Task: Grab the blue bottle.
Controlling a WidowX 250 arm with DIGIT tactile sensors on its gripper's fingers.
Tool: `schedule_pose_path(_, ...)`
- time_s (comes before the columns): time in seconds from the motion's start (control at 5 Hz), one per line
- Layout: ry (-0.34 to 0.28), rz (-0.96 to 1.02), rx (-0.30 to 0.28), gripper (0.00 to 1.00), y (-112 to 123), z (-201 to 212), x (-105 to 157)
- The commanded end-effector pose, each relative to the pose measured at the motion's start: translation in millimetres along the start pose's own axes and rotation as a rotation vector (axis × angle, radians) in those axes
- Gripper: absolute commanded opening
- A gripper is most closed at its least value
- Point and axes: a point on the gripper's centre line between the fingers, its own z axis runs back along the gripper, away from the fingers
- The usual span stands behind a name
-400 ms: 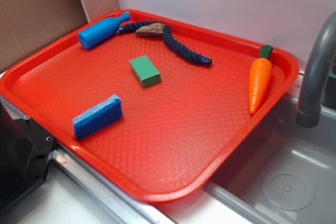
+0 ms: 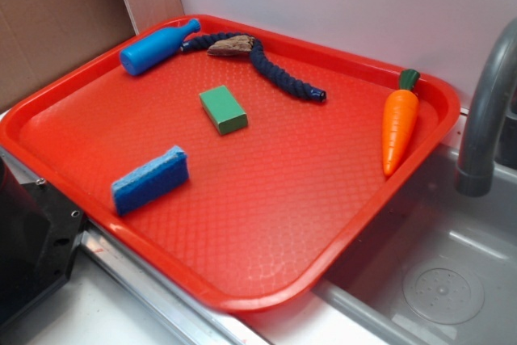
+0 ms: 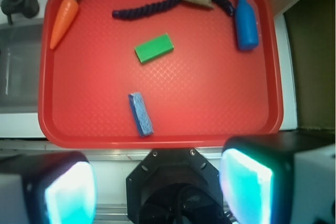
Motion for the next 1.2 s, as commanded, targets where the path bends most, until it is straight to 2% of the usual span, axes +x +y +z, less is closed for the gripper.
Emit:
schedule_pose_path(0.0, 0.031, 0.065, 0.122, 1.00, 83.2, -89.1, 71.8)
schedule_pose_path(0.2, 0.063, 0.056, 0.181, 1.00, 111.1, -126.6, 96.4)
schedule_pose_path(0.4, 0.106, 0.050, 0.184, 1.00, 133.4, -156.7, 112.6)
schedule_pose_path(0.6, 0.136, 0.056, 0.176, 1.00, 150.8, -172.7, 125.7)
schedule_pose_path(1.0, 0.155, 0.025, 0.134, 1.00, 158.7, -197.4, 158.5)
